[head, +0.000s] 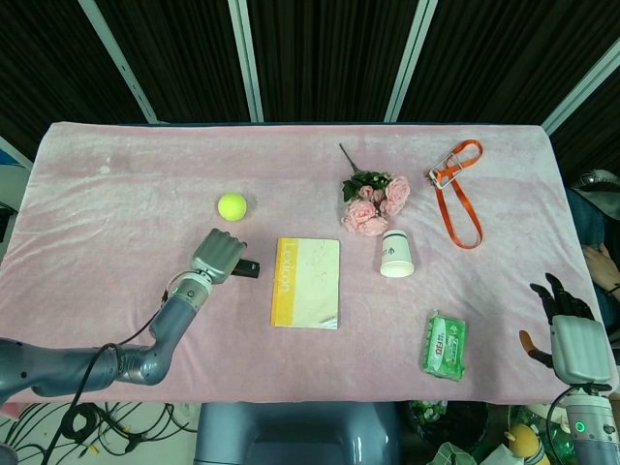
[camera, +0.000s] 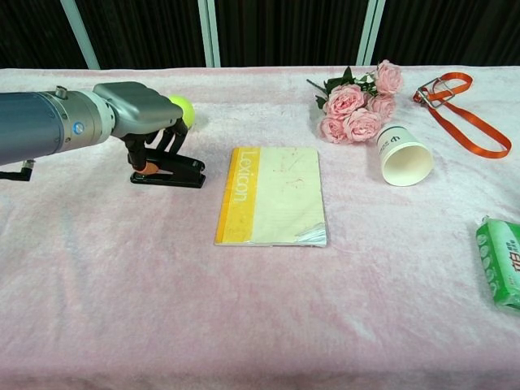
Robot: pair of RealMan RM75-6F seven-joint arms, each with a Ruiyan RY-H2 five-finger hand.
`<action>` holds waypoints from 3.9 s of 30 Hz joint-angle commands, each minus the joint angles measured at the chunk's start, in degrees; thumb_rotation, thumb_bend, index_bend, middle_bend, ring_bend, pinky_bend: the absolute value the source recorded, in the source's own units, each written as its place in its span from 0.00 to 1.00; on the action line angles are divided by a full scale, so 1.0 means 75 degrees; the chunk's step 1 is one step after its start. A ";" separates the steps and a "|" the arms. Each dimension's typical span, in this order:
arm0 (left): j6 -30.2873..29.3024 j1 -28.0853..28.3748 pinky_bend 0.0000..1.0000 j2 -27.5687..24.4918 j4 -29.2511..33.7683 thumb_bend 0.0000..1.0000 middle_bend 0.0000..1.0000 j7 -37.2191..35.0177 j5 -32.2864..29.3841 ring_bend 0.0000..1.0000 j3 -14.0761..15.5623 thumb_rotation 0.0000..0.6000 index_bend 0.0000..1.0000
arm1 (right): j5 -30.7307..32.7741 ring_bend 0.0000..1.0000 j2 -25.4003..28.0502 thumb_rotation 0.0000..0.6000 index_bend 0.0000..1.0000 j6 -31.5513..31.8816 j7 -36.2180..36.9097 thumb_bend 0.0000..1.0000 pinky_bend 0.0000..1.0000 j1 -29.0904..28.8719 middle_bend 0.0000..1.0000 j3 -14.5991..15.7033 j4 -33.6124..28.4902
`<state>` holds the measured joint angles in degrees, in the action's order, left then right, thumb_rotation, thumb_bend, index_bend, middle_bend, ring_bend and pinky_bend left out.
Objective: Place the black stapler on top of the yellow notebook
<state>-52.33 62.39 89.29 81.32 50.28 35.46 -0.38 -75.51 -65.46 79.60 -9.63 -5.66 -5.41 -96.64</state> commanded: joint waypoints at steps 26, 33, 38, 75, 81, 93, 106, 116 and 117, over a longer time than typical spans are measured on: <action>-0.0155 0.0024 0.57 -0.0069 0.0107 0.40 0.53 0.0064 0.0083 0.41 -0.0159 1.00 0.49 | 0.0026 0.19 -0.0006 1.00 0.20 0.0001 -0.0014 0.23 0.21 -0.0001 0.06 -0.0004 -0.0015; -0.0598 0.0142 0.57 -0.0390 0.0655 0.40 0.53 -0.0113 0.0412 0.41 -0.0684 1.00 0.50 | 0.0048 0.19 0.0017 1.00 0.20 0.0000 0.0045 0.23 0.21 0.0013 0.06 -0.0009 -0.0040; -0.0569 0.0386 0.57 -0.0341 0.0853 0.40 0.53 -0.0097 0.0543 0.41 -0.0993 1.00 0.50 | 0.0028 0.19 0.0011 1.00 0.20 -0.0016 0.0028 0.23 0.21 0.0004 0.06 0.0006 -0.0049; -0.0055 0.1801 0.57 0.1919 -0.1005 0.37 0.52 0.1233 -0.1169 0.41 -0.1283 1.00 0.48 | 0.0152 0.19 0.0034 1.00 0.20 -0.0035 0.0065 0.23 0.21 0.0005 0.07 -0.0042 -0.0068; -0.0095 0.1825 0.52 0.1990 -0.1062 0.18 0.32 0.1324 -0.1297 0.28 -0.1262 1.00 0.38 | 0.0168 0.19 0.0036 1.00 0.20 -0.0051 0.0066 0.23 0.21 -0.0002 0.06 -0.0046 -0.0076; -0.0556 0.1717 0.33 0.1850 -0.0687 0.09 0.16 0.1031 -0.1240 0.10 -0.1605 1.00 0.31 | 0.0234 0.19 0.0048 1.00 0.20 -0.0106 0.0035 0.23 0.21 -0.0019 0.06 -0.0051 -0.0108; -0.2448 -0.0074 0.23 -0.1071 0.2946 0.12 0.17 0.0164 -0.0023 0.10 -0.0785 1.00 0.29 | 0.0251 0.19 0.0032 1.00 0.20 -0.0079 -0.0037 0.23 0.21 -0.0014 0.06 -0.0047 -0.0122; -0.4423 -0.2786 0.10 -0.3252 0.4127 0.12 0.16 -0.2295 0.3068 0.10 0.1403 1.00 0.29 | 0.0271 0.19 0.0014 1.00 0.20 -0.0020 -0.0145 0.23 0.21 0.0010 0.06 -0.0039 -0.0185; -0.4567 -0.3073 0.10 -0.3394 0.4001 0.12 0.16 -0.2675 0.3365 0.10 0.1617 1.00 0.29 | 0.0278 0.19 0.0012 1.00 0.20 -0.0011 -0.0158 0.23 0.21 0.0012 0.06 -0.0043 -0.0188</action>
<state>-81.93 45.41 68.52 110.99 38.08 54.15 5.75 -73.45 -65.36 79.49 -10.78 -5.57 -5.71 -98.04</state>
